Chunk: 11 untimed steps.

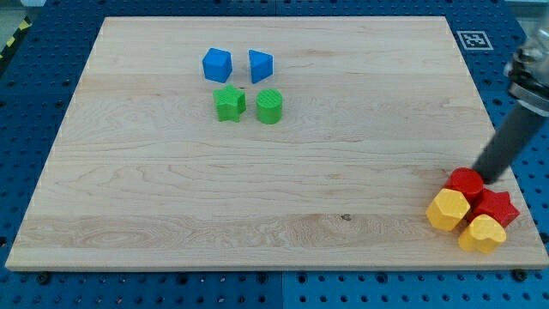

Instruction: Nudge the group of blocks

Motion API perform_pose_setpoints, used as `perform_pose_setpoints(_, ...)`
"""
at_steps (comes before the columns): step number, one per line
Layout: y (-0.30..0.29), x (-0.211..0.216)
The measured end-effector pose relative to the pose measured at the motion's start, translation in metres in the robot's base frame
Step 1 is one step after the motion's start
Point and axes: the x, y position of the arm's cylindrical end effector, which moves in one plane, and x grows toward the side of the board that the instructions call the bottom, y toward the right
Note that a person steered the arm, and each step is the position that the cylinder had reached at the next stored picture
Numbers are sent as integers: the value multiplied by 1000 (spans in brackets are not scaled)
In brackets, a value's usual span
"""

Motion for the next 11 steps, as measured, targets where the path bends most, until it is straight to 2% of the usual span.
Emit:
perform_pose_setpoints(2,8,46)
perform_pose_setpoints(3,1,55)
perform_pose_setpoints(8,-68,53)
perform_pose_setpoints(10,-113,43)
perform_pose_setpoints(11,-166,21)
